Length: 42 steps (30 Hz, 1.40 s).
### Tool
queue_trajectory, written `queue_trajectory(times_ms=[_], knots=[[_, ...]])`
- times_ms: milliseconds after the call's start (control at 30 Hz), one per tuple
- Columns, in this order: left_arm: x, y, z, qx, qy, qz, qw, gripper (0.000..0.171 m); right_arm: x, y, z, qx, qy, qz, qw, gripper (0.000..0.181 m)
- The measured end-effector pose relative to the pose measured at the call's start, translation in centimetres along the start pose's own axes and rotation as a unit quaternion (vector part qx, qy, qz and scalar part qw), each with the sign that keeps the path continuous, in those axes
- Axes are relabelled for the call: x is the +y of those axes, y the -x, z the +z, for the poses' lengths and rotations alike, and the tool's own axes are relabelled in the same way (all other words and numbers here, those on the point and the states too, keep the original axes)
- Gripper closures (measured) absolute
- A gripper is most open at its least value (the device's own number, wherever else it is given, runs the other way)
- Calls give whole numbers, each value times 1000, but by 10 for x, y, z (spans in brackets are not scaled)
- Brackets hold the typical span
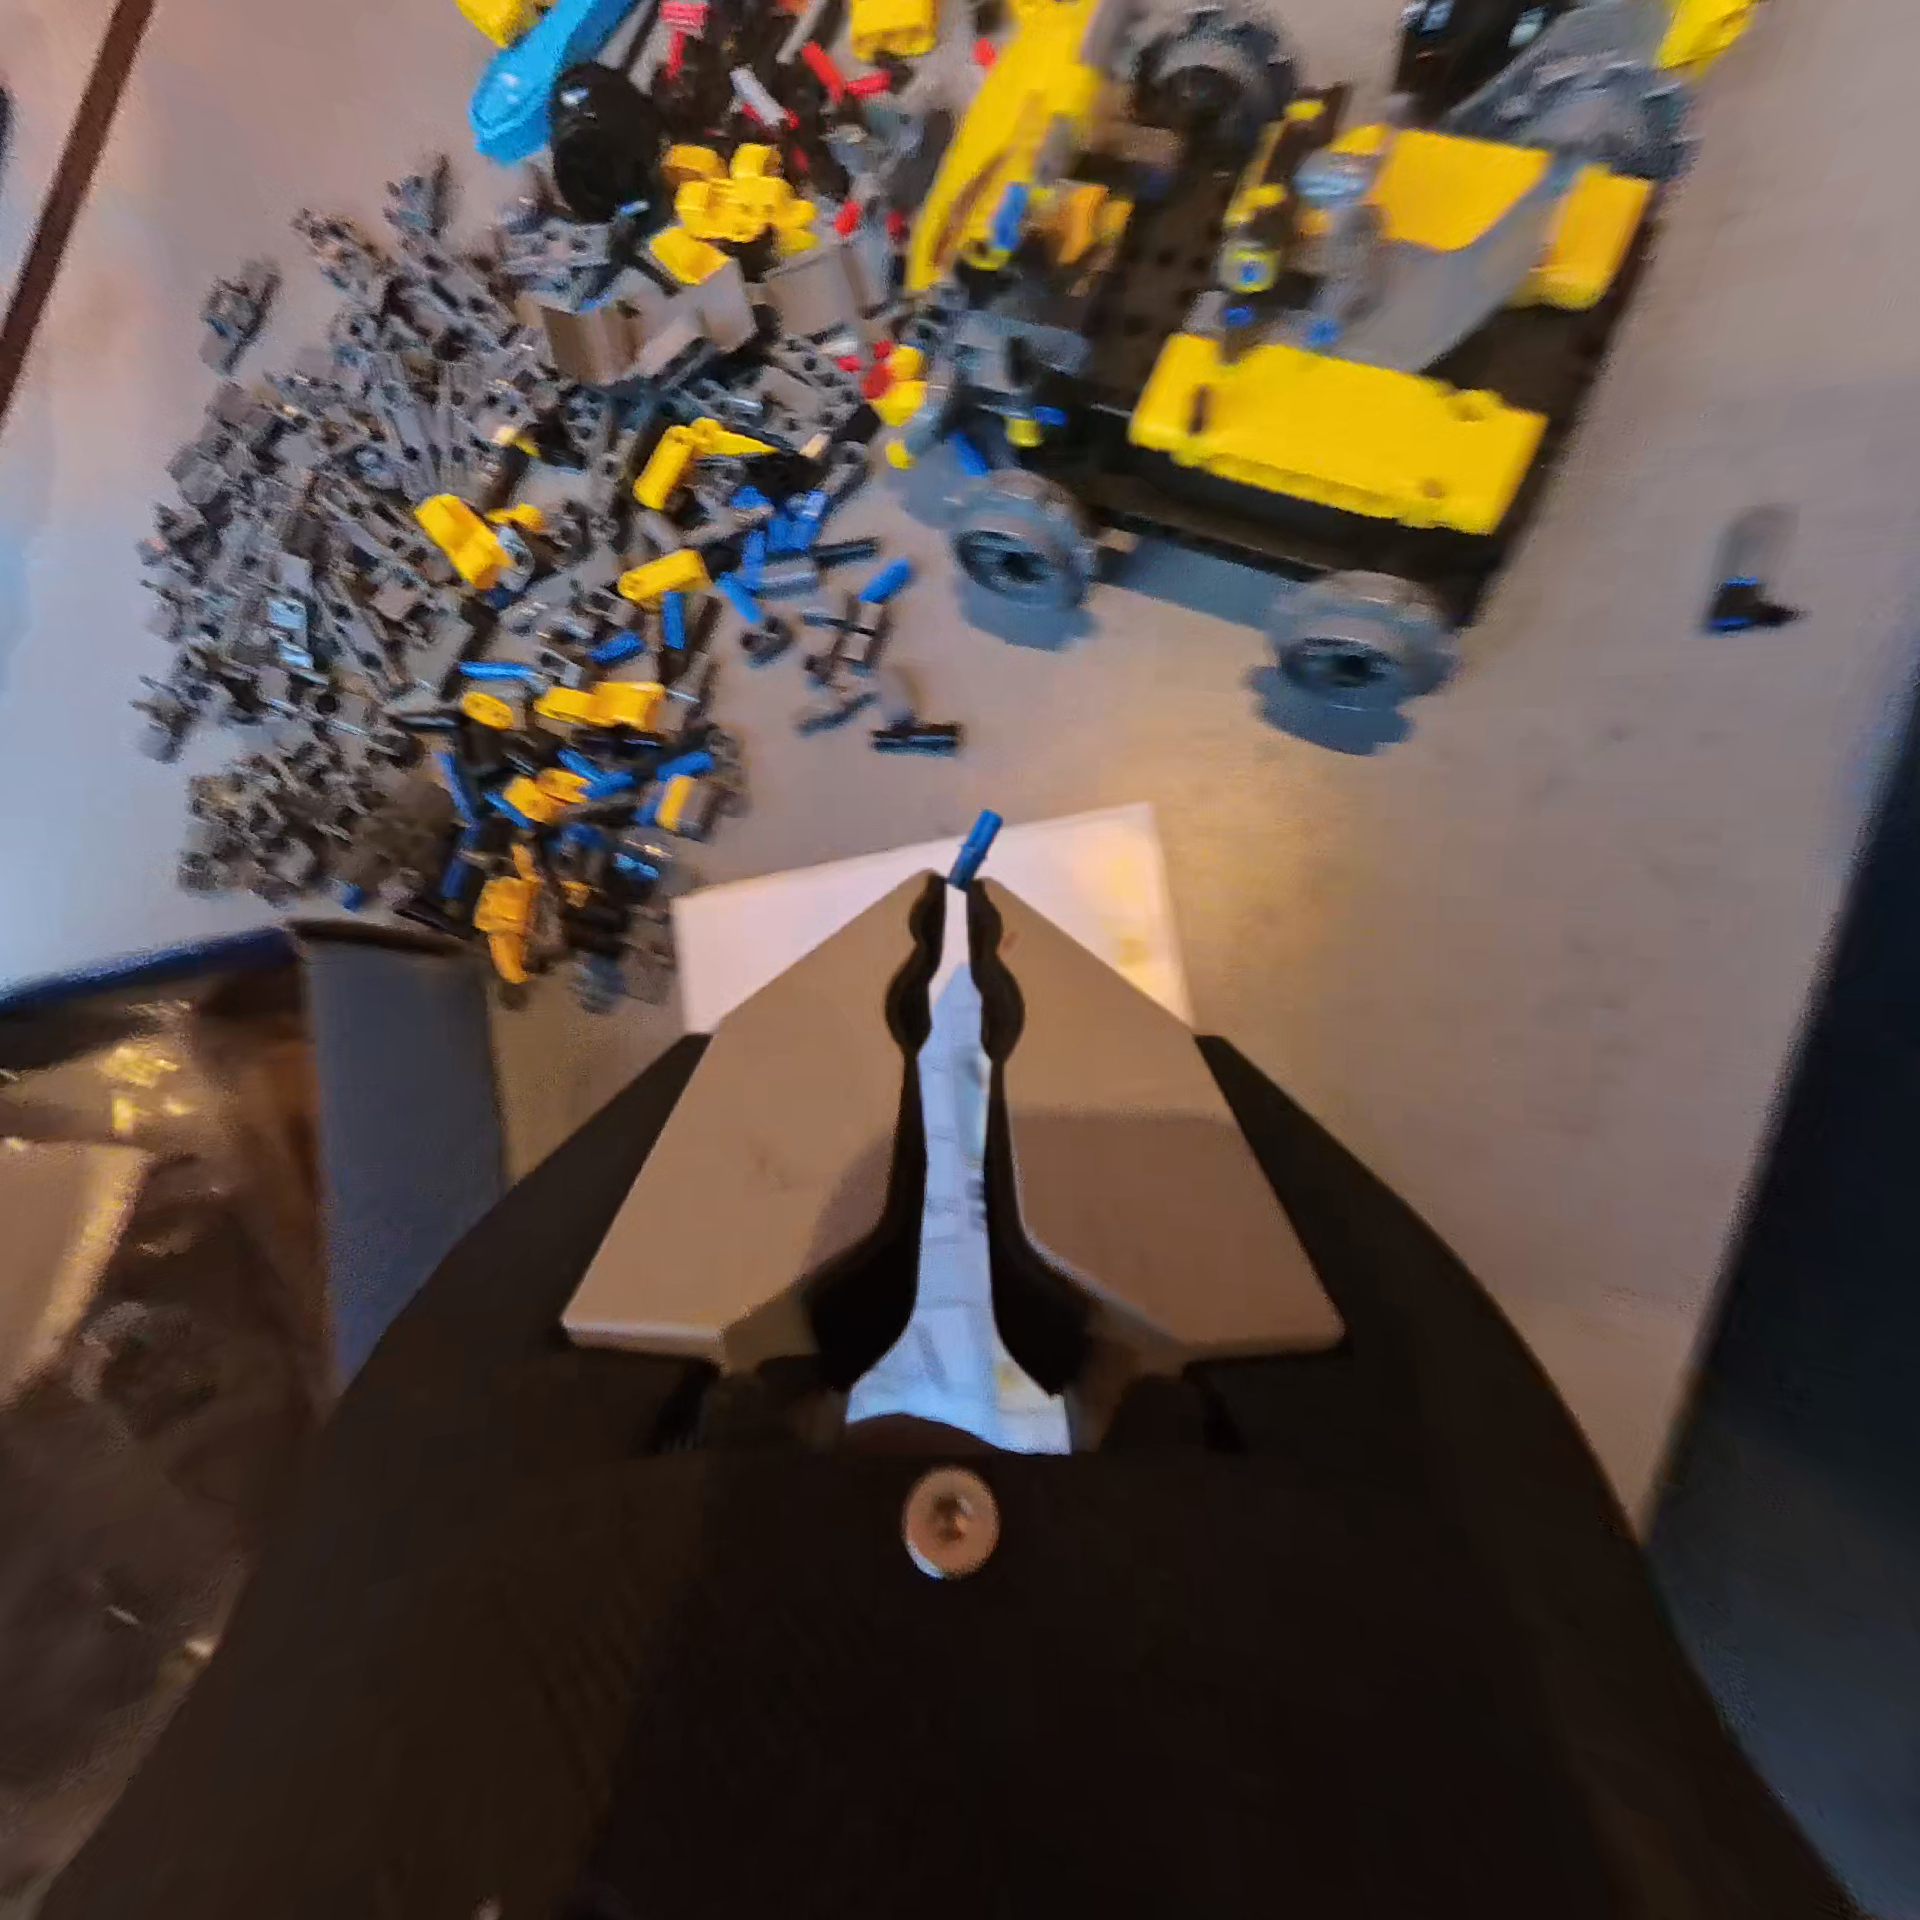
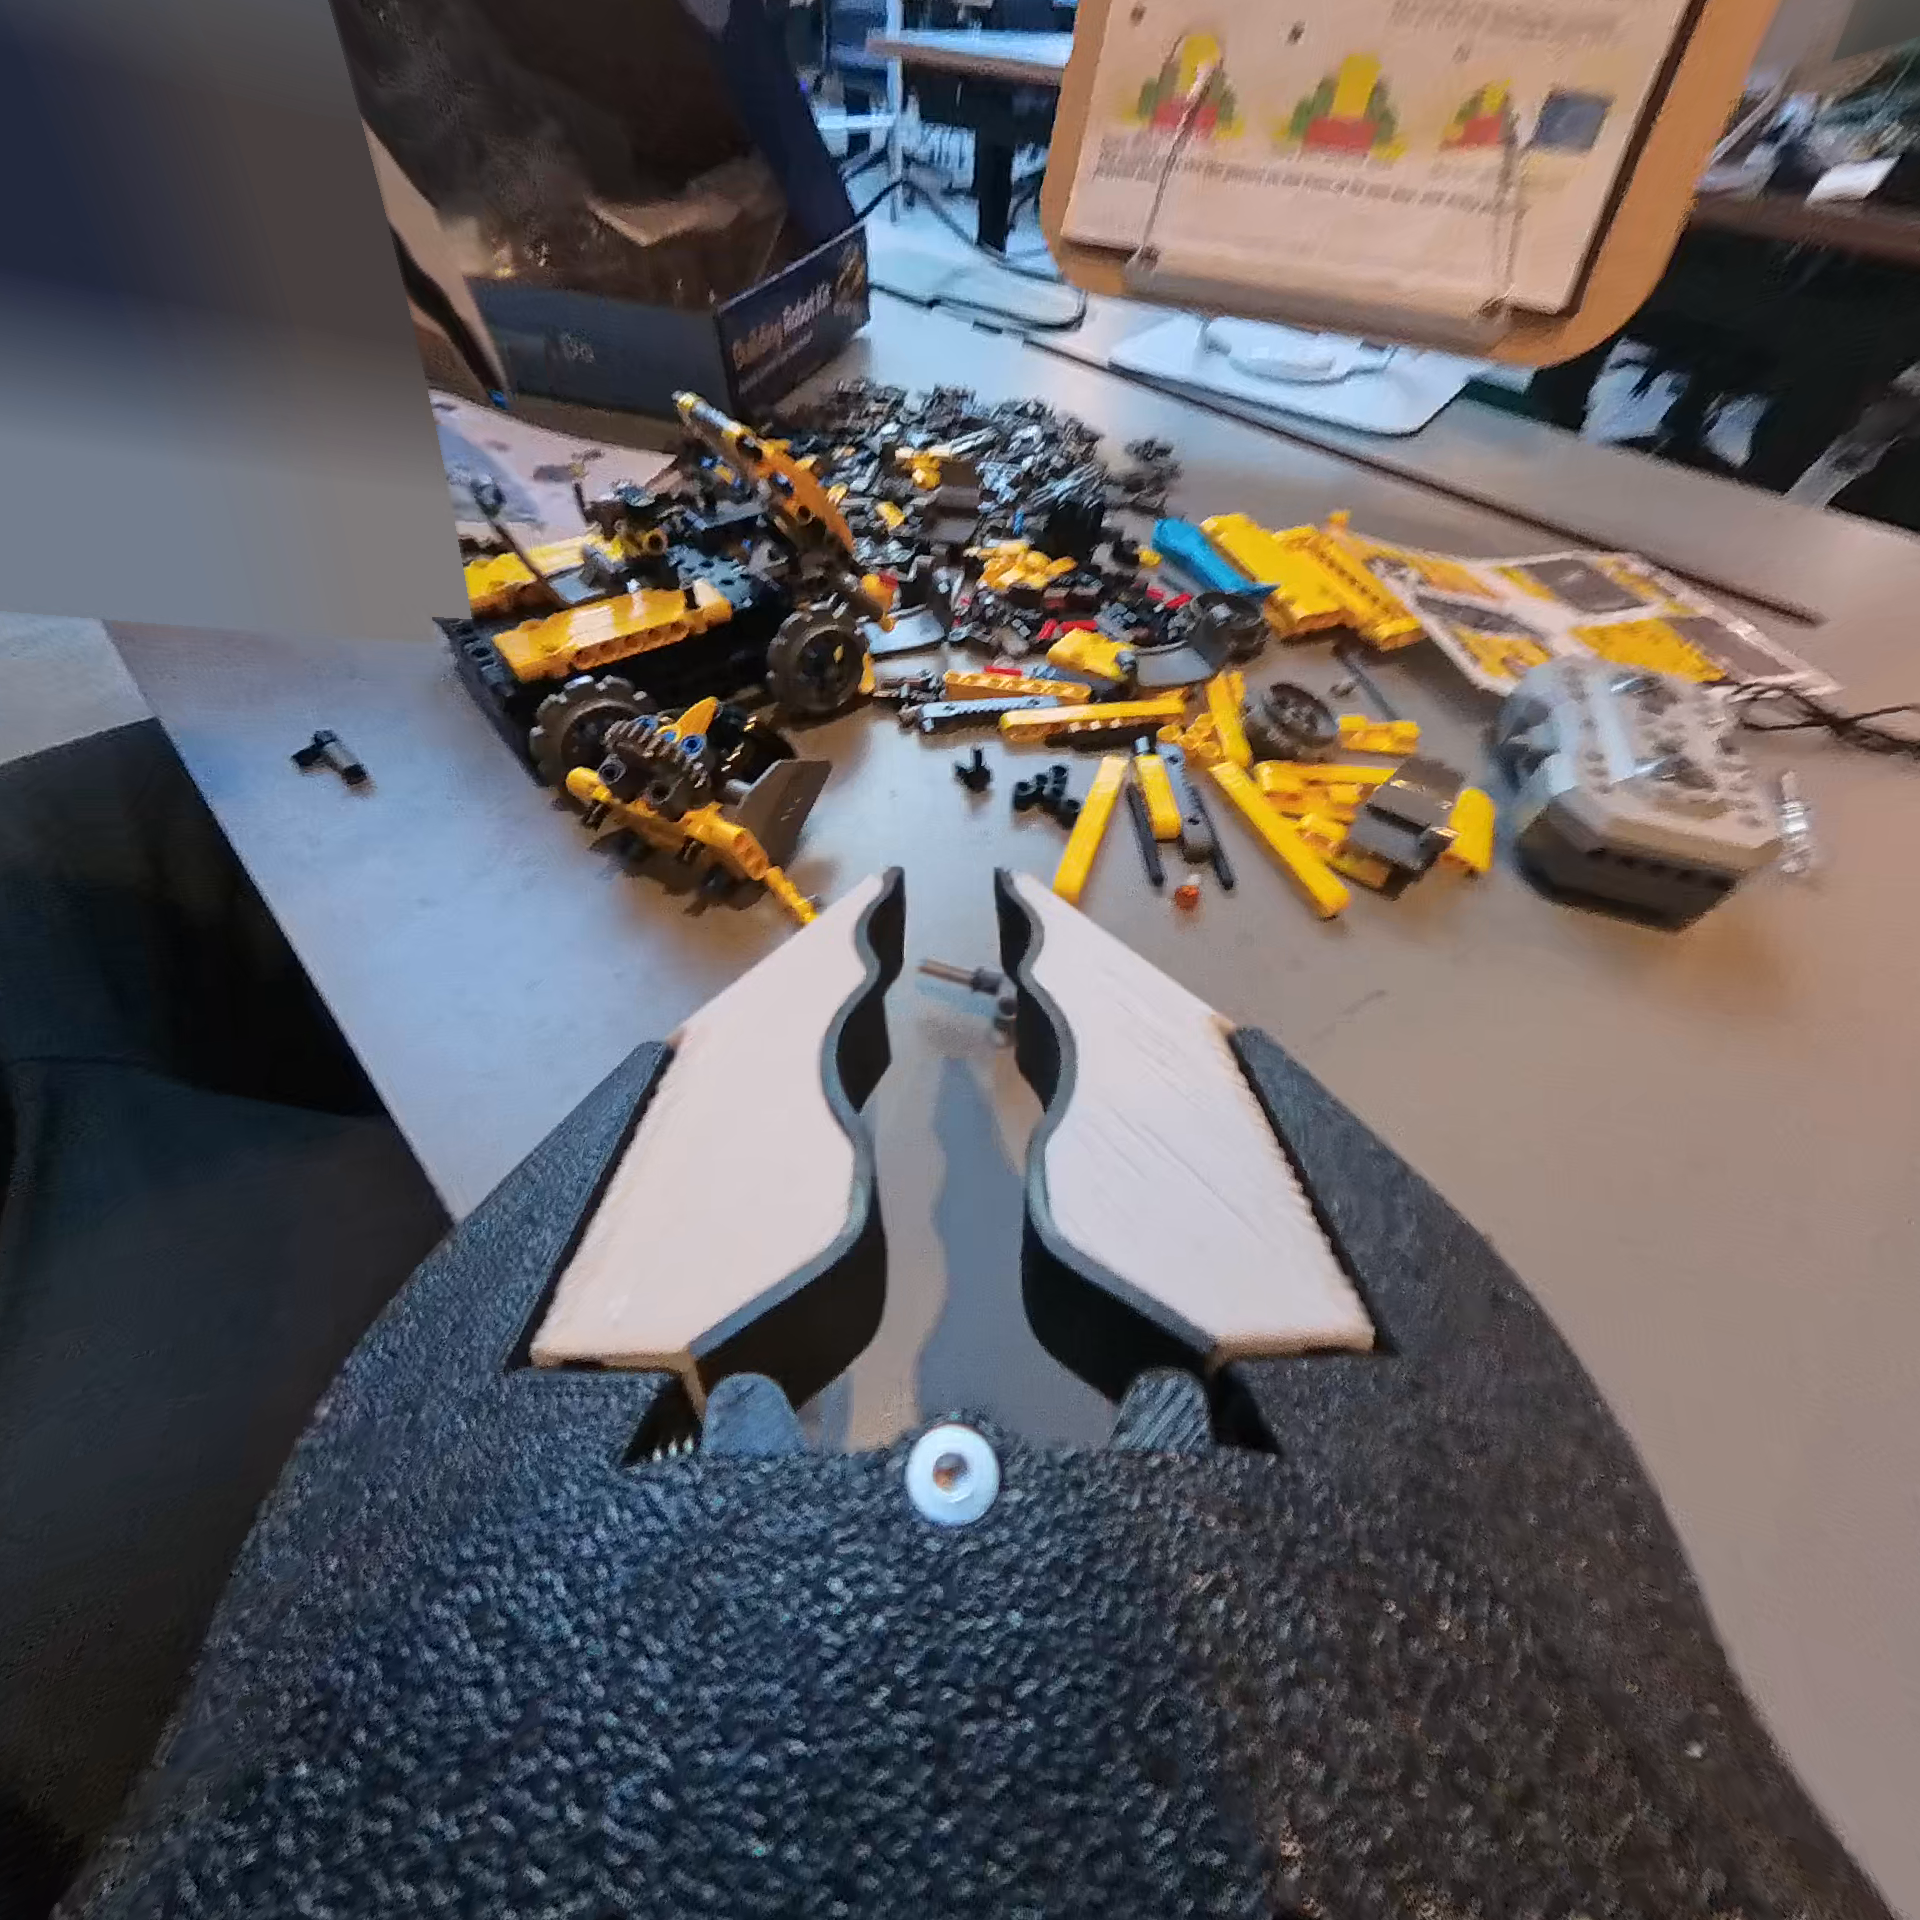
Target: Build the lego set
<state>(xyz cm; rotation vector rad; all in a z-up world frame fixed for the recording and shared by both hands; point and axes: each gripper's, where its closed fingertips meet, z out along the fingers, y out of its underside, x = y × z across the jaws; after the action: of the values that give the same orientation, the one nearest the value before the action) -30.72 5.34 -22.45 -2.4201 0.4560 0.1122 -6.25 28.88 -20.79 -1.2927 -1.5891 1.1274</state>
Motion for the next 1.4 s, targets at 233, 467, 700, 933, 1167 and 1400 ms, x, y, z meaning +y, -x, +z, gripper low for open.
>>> queue_trajectory(times_ms=[233, 467, 700, 933, 1167, 1400], knots=[[15, -93, -17, 36, -47, -43, 997, 169, 23, 38, 26, -45, 97, -43, 993, 162], [48, -124, -19, 30, -40, -71, 996, 169, 39, 45, 49, -87, 171, -50, 980, 157], [50, -133, -16, 53, -64, -87, 993, 169, 49, 39, 59, -85, 218, -21, 972, 163], [45, -135, -13, 63, -81, -88, 991, 169, 47, 37, 57, -74, 223, -24, 972, 171], [47, -133, -8, 61, -80, -93, 991, 169, 47, 36, 46, -76, 234, 1, 969, 150], [45, -135, -6, 62, -81, -97, 990, 169, 54, 42, 59, -91, 248, -1, 964, 164]])
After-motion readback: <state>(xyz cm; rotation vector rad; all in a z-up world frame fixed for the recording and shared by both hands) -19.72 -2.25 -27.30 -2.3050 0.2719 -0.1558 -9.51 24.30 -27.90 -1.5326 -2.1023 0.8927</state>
